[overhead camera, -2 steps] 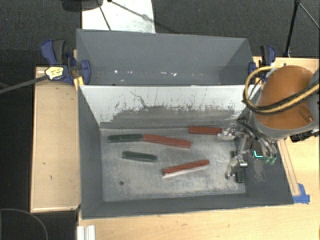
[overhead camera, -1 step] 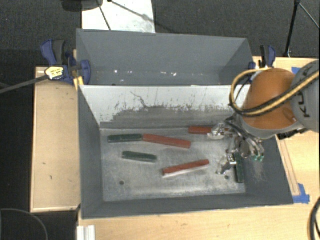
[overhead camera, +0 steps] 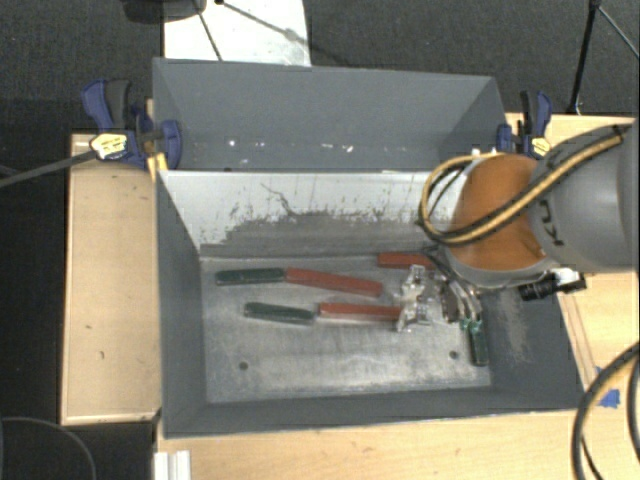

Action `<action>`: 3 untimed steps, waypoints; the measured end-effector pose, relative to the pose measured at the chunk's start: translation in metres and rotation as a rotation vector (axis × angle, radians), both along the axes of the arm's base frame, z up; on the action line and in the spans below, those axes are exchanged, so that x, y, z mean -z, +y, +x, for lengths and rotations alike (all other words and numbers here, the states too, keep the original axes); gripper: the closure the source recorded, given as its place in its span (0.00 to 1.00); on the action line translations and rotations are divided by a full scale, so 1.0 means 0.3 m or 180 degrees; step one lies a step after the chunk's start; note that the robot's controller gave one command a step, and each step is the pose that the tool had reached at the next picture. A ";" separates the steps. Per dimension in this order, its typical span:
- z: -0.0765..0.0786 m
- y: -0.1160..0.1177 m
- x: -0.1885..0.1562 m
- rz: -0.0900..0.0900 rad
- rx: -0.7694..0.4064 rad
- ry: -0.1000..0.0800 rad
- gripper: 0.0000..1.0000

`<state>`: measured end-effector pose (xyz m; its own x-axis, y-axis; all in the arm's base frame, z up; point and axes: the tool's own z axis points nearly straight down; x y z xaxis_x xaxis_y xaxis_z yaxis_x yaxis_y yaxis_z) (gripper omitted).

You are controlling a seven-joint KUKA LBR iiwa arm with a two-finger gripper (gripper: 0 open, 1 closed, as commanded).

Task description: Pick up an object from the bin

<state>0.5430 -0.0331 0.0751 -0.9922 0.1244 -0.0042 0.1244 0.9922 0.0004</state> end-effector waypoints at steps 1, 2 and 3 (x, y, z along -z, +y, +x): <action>0.000 0.000 0.000 0.0000 -0.0001 0.0000 1.00; 0.000 0.000 0.000 0.0000 0.0001 0.0000 1.00; -0.015 -0.053 -0.036 0.0000 -0.0351 0.0003 1.00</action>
Offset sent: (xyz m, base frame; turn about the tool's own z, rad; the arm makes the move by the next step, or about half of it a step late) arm 0.0027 0.0013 -0.0051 0.0692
